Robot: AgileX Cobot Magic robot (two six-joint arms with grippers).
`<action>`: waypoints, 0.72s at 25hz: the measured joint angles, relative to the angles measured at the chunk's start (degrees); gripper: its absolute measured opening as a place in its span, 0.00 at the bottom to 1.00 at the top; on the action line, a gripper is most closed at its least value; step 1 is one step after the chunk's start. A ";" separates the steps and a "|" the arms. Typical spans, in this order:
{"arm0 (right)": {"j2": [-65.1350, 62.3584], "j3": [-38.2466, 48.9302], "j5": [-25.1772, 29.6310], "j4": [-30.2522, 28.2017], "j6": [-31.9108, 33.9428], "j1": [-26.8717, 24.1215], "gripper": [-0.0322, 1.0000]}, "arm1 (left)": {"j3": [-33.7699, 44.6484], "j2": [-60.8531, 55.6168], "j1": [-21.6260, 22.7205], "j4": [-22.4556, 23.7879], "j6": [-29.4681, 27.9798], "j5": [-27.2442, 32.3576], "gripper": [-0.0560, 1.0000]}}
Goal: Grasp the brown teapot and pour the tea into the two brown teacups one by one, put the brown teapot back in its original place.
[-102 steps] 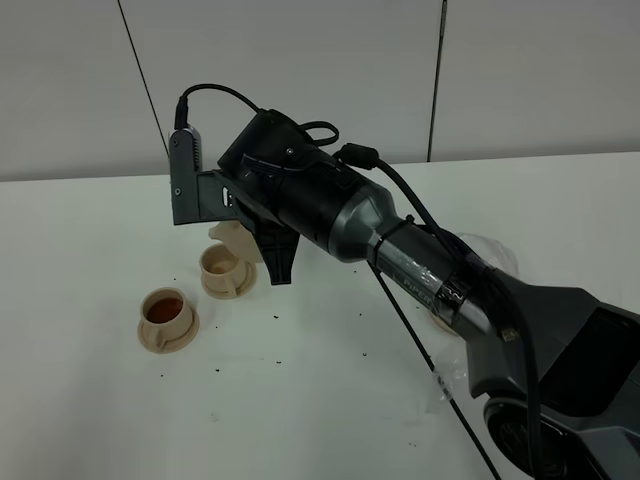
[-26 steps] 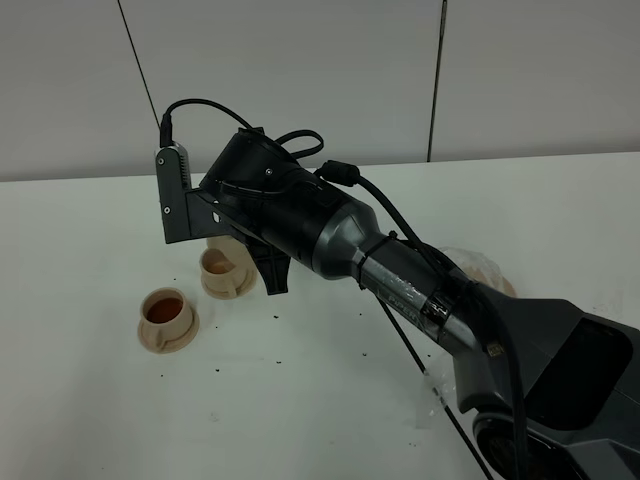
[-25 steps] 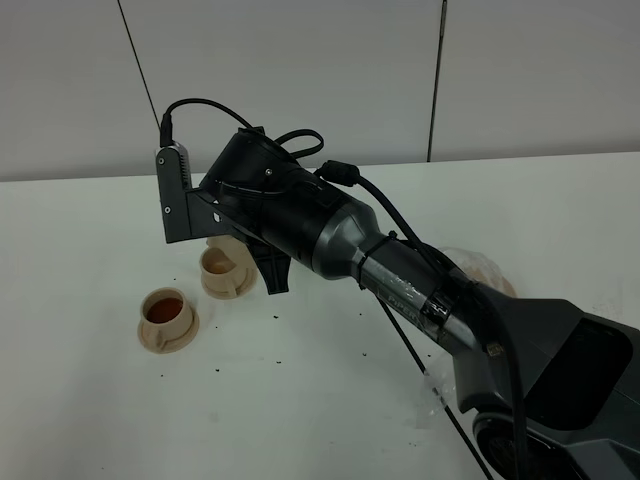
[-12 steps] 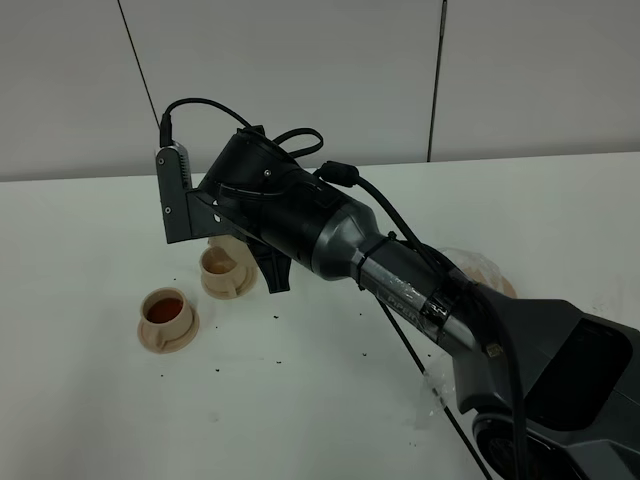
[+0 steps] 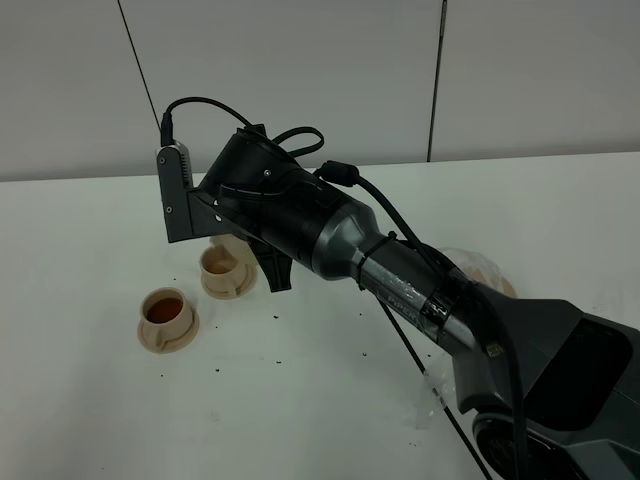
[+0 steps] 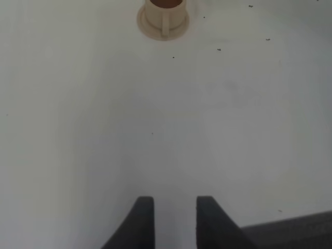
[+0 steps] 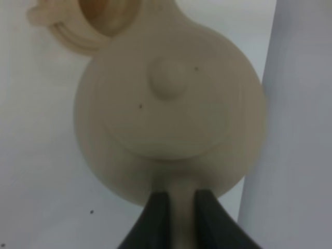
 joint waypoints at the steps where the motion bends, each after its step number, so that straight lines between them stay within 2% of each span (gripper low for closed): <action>1: 0.00 0.00 0.12 -0.30 0.00 0.07 0.12 | 0.00 0.00 0.00 0.00 0.00 0.00 0.31; 18: 0.14 0.00 0.30 -3.35 0.01 1.67 0.12 | 0.00 0.00 0.00 0.00 0.00 0.00 0.31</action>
